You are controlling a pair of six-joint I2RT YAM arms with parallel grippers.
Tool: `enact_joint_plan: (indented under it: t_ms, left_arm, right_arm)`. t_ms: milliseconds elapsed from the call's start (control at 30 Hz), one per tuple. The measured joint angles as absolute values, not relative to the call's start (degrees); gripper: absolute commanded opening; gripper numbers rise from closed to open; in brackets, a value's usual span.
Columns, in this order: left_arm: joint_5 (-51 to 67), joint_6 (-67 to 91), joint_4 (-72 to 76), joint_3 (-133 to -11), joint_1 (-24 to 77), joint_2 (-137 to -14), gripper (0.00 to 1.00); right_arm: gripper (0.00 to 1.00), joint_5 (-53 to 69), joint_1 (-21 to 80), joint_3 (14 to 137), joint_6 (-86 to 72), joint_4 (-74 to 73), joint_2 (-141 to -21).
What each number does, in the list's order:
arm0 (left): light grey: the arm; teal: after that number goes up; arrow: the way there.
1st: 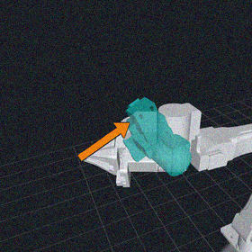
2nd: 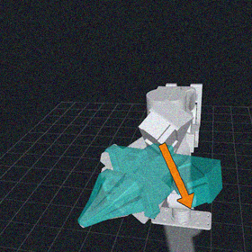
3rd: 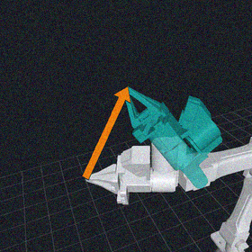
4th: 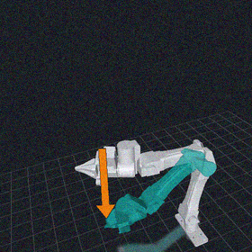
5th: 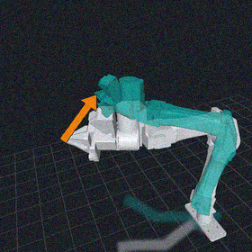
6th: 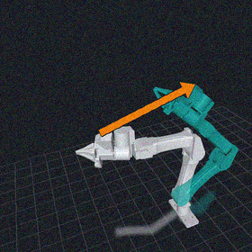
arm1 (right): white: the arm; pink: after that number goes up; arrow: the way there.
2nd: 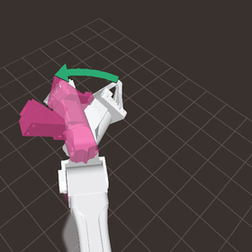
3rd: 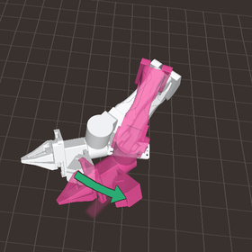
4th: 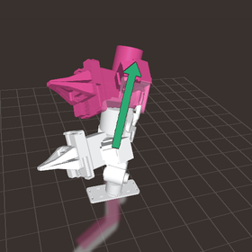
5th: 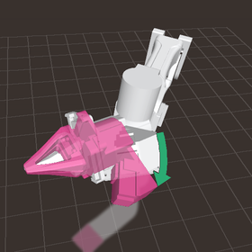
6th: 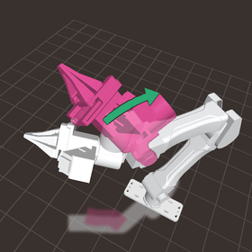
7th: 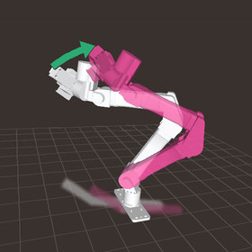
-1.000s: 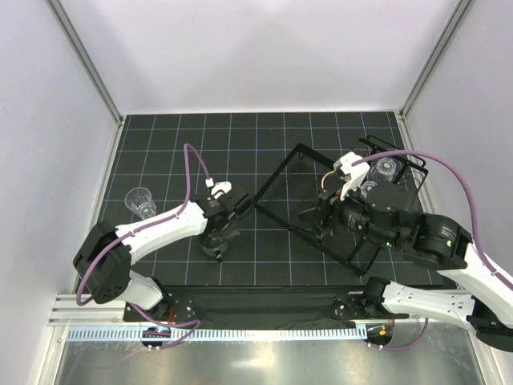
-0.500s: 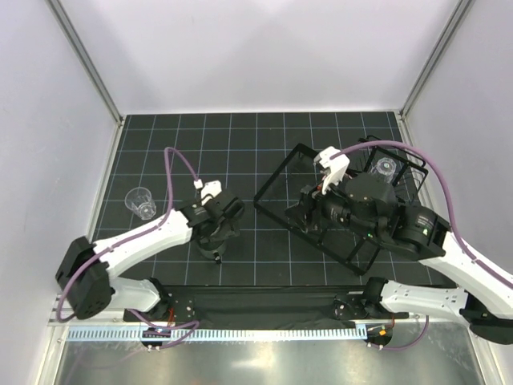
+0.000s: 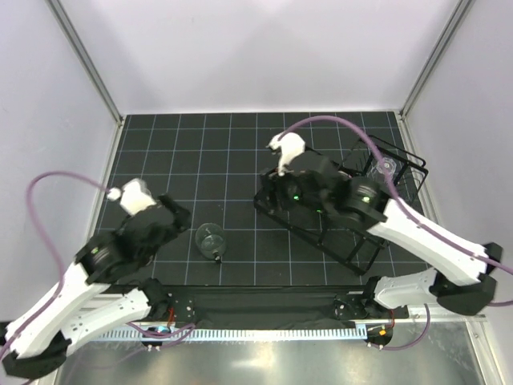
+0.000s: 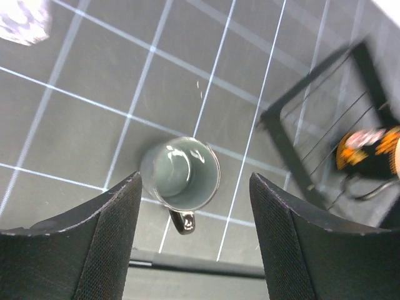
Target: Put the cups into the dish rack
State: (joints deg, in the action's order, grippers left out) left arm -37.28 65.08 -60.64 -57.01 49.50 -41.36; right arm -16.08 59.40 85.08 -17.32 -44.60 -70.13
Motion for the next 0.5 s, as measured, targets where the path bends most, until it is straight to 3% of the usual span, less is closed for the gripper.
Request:
enact_joint_plan:
  t_ms: [167,500]
  left_arm:
    - [-42.3,67.2,-65.0,-57.1,49.5,-32.8,0.73]
    - [-43.8,68.6,-68.1,-55.9,49.5,-30.2,0.73]
  right_arm:
    - [0.67,-14.8,62.6,88.1,-17.7,-44.8,-80.6]
    - [0.69,-11.1,66.4,89.7,-18.0,-43.0,-98.4]
